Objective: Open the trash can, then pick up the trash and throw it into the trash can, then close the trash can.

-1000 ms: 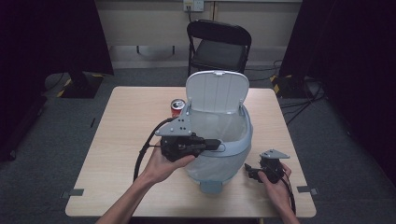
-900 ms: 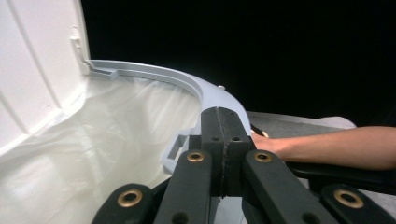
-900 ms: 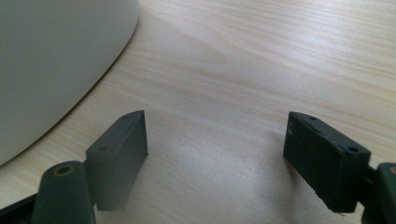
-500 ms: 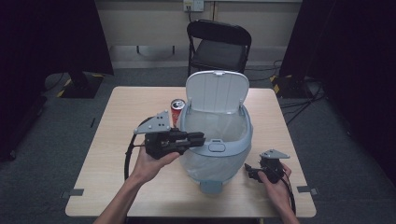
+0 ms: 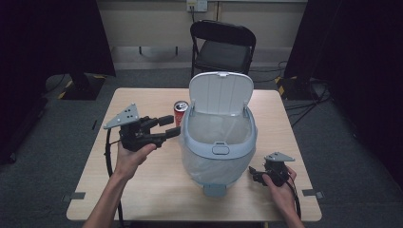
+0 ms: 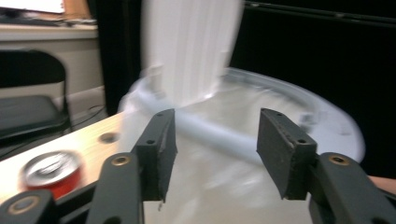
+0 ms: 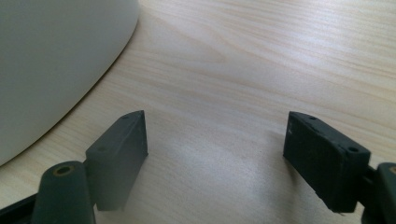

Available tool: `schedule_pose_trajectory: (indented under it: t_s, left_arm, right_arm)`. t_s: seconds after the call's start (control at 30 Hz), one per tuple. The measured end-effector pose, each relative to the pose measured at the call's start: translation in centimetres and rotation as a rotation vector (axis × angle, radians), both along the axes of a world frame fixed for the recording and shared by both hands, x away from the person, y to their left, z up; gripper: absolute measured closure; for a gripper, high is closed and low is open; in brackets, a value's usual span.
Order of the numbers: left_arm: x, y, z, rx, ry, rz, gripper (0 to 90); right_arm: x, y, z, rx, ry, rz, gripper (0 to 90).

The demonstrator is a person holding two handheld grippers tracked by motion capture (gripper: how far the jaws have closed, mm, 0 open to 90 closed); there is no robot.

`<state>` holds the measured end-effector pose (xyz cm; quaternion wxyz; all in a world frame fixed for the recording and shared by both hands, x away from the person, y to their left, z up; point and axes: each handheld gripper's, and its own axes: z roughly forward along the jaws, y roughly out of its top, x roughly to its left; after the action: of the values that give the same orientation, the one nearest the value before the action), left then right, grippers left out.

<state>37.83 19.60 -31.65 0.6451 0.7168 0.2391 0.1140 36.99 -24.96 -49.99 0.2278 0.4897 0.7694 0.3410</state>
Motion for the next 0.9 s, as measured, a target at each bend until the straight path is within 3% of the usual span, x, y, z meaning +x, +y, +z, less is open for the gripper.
schedule_pose_trajectory:
  t_s: [0.07, 0.3, 0.37, 0.47, 0.77, 0.9]
  left_arm:
    - [0.6, 0.5, -0.7, 0.018, 0.012, 0.018, 48.5]
    - [2.9, 1.8, -3.0, 0.048, 0.063, 0.107, 41.0]
    - [3.8, 1.7, -3.6, 0.087, 0.07, 0.133, 37.3]
    - [5.3, 1.5, -4.5, 0.095, 0.1, 0.15, 32.0]
    - [9.1, 0.2, -6.5, 0.179, 0.097, 0.208, 24.1]
    - [10.5, -0.2, -7.1, 0.224, 0.12, 0.208, 23.3]
  right_arm:
    - [0.0, 0.0, 0.0, 0.0, 0.0, 0.0, 20.7]
    - [0.0, 0.0, 0.0, 0.0, 0.0, 0.0, 20.7]
    - [0.0, 0.0, 0.0, 0.0, 0.0, -0.001, 20.7]
    - [0.0, 0.0, 0.0, 0.0, 0.0, -0.001, 20.7]
    - [0.0, 0.0, 0.0, 0.0, 0.0, 0.0, 20.7]
    - [0.0, 0.0, 0.0, 0.0, 0.0, 0.0, 20.7]
